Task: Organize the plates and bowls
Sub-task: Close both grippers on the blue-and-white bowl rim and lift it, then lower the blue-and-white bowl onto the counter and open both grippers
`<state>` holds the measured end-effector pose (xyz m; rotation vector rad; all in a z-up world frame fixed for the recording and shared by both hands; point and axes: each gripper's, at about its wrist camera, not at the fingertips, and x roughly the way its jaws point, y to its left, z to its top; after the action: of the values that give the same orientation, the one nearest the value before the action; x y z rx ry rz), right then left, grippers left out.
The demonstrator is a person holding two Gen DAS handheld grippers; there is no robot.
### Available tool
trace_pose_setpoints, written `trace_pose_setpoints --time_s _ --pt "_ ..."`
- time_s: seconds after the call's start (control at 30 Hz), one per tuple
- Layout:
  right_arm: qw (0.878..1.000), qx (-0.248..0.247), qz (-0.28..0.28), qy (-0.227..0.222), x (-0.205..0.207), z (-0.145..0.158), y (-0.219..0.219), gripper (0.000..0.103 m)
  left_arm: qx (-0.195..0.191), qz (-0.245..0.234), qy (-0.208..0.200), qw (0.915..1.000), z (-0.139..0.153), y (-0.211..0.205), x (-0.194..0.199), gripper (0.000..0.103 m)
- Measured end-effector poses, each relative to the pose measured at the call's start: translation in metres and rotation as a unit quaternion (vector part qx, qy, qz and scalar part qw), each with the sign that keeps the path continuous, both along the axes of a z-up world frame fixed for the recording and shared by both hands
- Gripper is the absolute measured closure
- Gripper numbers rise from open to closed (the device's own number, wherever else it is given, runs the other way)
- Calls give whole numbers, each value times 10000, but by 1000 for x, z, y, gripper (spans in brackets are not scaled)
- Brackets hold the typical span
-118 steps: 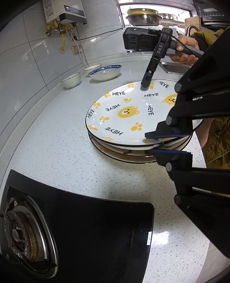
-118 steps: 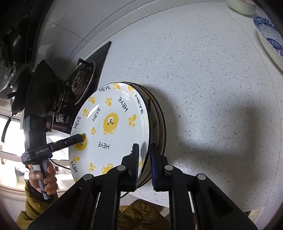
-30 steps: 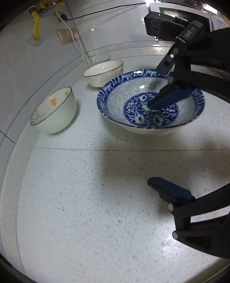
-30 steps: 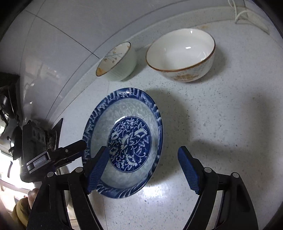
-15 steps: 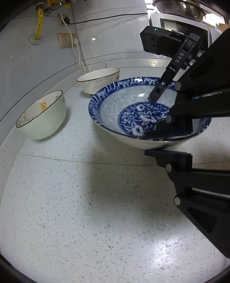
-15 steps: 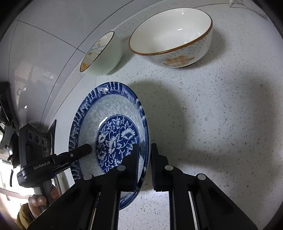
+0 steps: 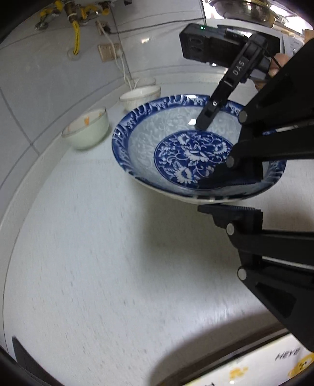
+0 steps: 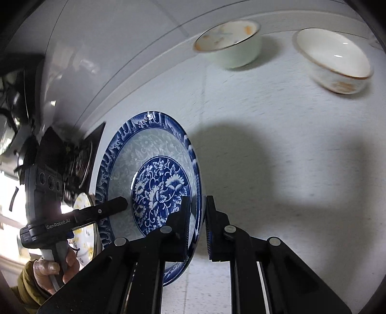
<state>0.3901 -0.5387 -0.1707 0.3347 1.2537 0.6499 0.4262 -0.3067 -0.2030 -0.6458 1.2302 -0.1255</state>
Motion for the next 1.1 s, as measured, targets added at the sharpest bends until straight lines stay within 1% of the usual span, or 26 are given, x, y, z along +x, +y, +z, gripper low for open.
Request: trace_pose_setpoints --time_s 0.1,0.13,0.2,0.3,0.5,0.53,0.63,0.67,0.7,0.73,0.77,0.8,0.83,0.9,0.97,1.0,1.03,1.07,1.1 --pt "9997 -94 177 101 6 -12 25 91 150 176 171 9996 -13 18 0 91" --pt "9996 -138 214 126 8 -16 29 91 248 171 206 9993 -17 21 2 91" --pt "9994 -154 231 193 5 -20 29 91 261 219 274 9990 -23 26 3 92" --pt "9994 -63 160 305 9 -25 26 91 280 179 173 9993 -22 29 4 92" --pt "9993 -6 173 319 8 -27 20 90 449 123 115 9988 -19 27 5 92" --pt "9994 22 159 319 9 -28 19 90 562 127 72 9983 -16 27 4 89" --pt "9998 42 109 153 10 -20 12 90 877 232 -96 9958 -6 28 5 89" --pt "9999 61 92 107 9 -18 8 89 985 262 -152 9947 -4 30 4 86" --pt "10000 42 60 49 9 -14 2 88 1061 292 -203 9937 0 31 2 77" --pt "10000 2 20 -11 7 -11 -5 83 1114 324 -235 9930 3 32 0 74" --pt "10000 -30 -16 -89 6 -7 -12 76 1186 369 -278 9919 5 32 -2 74" --pt "9999 -56 -46 -156 5 -4 -17 73 1270 430 -372 9903 11 33 -5 73" --pt "9997 -92 -93 -228 4 -1 -23 69 1335 462 -443 9890 15 33 -8 68" --pt "9991 -121 -209 -342 2 6 -38 67 1461 539 -631 9858 25 34 -14 62" --pt "9982 -134 -356 -455 1 14 -53 60 1456 627 -830 9839 37 36 -20 59" --pt "9975 -184 -419 -547 -1 19 -61 58 1423 816 -911 9822 44 36 -22 56" --pt "9967 -229 -470 -627 -1 23 -60 55 1428 847 -1066 9803 53 36 -25 52" --pt "9953 -272 -553 -744 -2 29 -68 53 1423 861 -1217 9785 61 35 -28 49" --pt "9944 -284 -616 -805 0 34 -69 51 1417 866 -1438 9756 73 32 -31 43"
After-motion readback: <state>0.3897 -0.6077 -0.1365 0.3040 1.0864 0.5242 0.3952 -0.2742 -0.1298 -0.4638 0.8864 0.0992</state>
